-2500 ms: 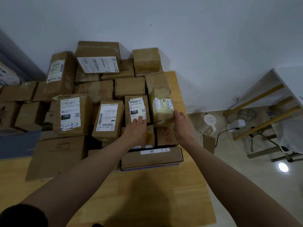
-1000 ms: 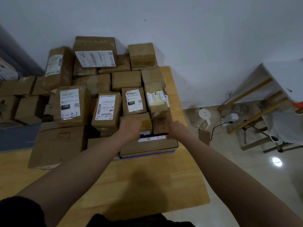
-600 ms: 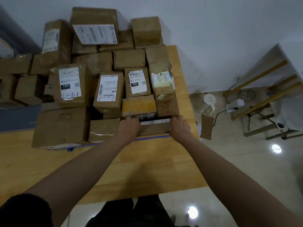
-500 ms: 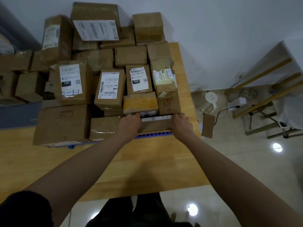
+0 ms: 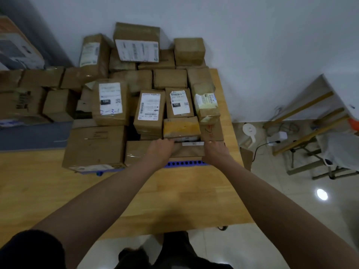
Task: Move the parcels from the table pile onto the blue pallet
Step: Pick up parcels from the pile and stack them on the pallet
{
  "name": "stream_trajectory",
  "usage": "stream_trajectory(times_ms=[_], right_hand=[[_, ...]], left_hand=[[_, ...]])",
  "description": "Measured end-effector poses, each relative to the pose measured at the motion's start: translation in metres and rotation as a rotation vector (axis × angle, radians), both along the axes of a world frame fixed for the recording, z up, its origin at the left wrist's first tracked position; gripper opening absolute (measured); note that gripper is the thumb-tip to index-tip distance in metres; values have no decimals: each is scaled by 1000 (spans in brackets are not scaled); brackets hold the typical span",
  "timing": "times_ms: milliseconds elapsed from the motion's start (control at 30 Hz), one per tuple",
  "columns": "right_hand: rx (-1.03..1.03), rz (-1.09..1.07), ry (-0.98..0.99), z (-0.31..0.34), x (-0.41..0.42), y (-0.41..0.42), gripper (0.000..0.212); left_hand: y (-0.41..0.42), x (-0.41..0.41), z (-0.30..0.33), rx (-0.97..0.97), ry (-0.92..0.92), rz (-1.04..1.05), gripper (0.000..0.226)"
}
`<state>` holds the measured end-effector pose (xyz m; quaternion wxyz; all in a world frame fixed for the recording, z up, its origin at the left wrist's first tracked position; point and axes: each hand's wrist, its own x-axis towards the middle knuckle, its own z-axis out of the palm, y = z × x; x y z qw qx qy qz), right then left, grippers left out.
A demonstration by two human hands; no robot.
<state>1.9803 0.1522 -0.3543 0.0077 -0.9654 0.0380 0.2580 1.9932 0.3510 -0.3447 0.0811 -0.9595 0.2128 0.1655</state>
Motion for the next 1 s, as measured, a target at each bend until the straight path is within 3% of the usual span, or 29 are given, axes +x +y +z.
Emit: stream_trajectory(times_ms=[133, 300, 567, 733, 1000], right_hand=[[109, 130, 82, 25, -5, 60, 35], [89, 292, 62, 50, -20, 162, 38], [42, 520, -2, 69, -56, 303, 32], [112, 568, 35, 75, -55, 362, 42], [222, 621, 34, 77, -9, 438, 30]], left_hand=[[57, -11, 26, 8, 2, 48, 30], [165, -38, 49, -10, 22, 160, 28], [329, -100, 67, 107, 75, 379, 46], [386, -114, 66, 103, 100, 476, 45], [446, -91, 70, 96, 119, 562, 44]])
